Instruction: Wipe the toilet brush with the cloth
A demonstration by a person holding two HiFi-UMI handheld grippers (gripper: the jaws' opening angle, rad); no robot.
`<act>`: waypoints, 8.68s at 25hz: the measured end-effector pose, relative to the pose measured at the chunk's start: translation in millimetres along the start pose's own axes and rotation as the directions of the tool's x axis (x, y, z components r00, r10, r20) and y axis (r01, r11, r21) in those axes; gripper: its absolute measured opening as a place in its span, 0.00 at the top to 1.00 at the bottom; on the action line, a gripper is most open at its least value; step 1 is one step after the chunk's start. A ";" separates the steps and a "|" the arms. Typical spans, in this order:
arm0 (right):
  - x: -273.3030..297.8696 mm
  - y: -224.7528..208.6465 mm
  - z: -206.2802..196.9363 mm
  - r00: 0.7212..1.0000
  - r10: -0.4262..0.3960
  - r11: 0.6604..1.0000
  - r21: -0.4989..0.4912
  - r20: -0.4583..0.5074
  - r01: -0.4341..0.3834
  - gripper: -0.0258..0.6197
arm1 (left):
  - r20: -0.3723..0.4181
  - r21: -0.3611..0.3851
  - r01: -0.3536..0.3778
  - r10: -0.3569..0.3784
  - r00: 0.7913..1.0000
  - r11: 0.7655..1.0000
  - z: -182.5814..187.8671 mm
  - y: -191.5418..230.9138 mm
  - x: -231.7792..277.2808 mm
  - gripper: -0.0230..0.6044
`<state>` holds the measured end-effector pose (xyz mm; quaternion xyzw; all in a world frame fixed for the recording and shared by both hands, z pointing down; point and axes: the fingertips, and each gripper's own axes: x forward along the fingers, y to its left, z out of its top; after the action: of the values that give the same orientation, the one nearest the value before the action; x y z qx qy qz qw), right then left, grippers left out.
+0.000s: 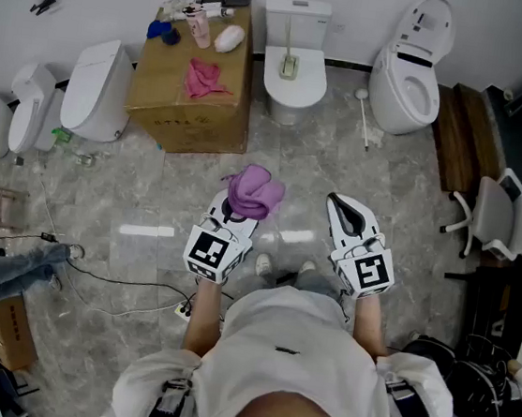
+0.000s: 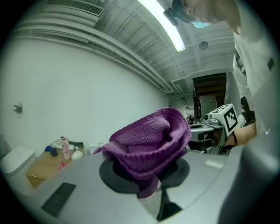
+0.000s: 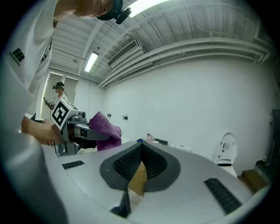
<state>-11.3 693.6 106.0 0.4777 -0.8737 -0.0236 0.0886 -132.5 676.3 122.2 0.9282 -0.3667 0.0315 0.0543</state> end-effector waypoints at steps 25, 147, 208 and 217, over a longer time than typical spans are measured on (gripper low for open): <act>66.1 -64.9 -23.5 1.000 -0.007 0.999 0.036 0.016 0.006 0.96 | -0.036 -0.017 -0.046 0.045 0.998 0.999 -10.1 52.2 74.7 0.82; 740.7 -450.2 -439.1 0.816 0.379 0.923 0.115 -0.437 -0.367 0.96 | -0.417 -0.191 -0.198 0.103 0.903 0.961 -332.8 552.6 681.8 0.82; 812.2 -414.8 -590.3 0.739 0.409 0.830 -0.119 -0.536 -0.546 0.85 | -0.388 -0.192 -0.201 0.114 0.915 0.961 -426.5 579.9 761.1 0.76; 812.0 -414.2 -590.7 0.729 0.414 0.821 -0.122 -0.545 -0.558 0.85 | -0.336 -0.180 -0.167 0.099 0.937 0.969 -384.6 582.5 757.0 0.76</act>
<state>8.9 -186.7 742.1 0.2018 -0.9034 0.0019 0.3784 13.7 -211.2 623.5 0.8726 -0.4164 0.1491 0.2073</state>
